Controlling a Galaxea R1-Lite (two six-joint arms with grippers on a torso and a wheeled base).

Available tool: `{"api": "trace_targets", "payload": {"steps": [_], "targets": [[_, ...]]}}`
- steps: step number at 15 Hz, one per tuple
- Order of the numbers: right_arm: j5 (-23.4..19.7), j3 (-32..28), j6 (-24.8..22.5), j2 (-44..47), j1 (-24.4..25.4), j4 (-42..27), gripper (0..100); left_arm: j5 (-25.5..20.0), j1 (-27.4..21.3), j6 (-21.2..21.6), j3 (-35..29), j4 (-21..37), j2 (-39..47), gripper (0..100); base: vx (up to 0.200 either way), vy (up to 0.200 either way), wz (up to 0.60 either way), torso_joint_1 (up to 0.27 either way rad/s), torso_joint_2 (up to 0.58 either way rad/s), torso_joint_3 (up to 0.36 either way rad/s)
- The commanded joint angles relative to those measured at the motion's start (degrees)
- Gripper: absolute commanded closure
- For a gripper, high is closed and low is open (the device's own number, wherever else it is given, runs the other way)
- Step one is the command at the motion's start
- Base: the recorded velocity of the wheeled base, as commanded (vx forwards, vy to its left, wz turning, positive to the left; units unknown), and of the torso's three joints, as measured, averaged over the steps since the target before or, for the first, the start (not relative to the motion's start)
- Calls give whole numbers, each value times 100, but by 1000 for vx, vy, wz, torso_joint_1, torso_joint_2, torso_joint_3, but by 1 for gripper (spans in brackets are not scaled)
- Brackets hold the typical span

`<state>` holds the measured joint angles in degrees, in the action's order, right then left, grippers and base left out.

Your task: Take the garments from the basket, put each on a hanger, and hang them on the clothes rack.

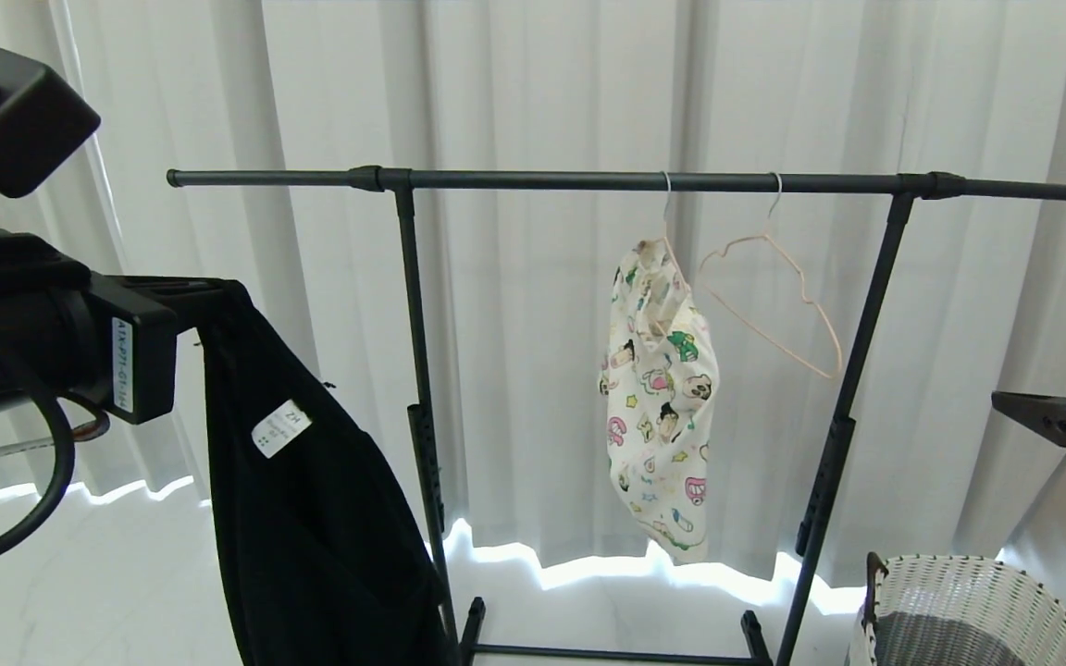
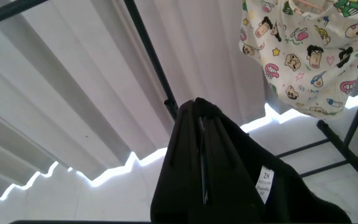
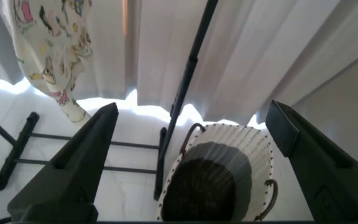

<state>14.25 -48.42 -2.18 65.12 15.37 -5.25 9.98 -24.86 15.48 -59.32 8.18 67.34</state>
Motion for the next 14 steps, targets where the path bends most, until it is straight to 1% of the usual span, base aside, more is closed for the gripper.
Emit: {"api": "trace_targets", "payload": {"steps": [1,3,7,12,14], "targets": [[-1,-18,-2,141,1,-2,0,4,7,7,78,8,-54,100,0,0,0,207,-491,-281],[-1,-18,-2,203,1,130,0,4,-2,25,237,8,-160,100,0,0,0,212,-481,-286],[-1,-18,-10,334,1,394,0,4,7,297,333,8,-230,100,0,0,0,223,-508,-283],[25,17,-28,326,1,402,0,4,7,306,333,8,-230,100,0,0,0,250,-541,-295],[8,70,-54,326,1,438,0,4,-2,306,368,-159,-230,100,0,0,0,244,-520,-278]]}}
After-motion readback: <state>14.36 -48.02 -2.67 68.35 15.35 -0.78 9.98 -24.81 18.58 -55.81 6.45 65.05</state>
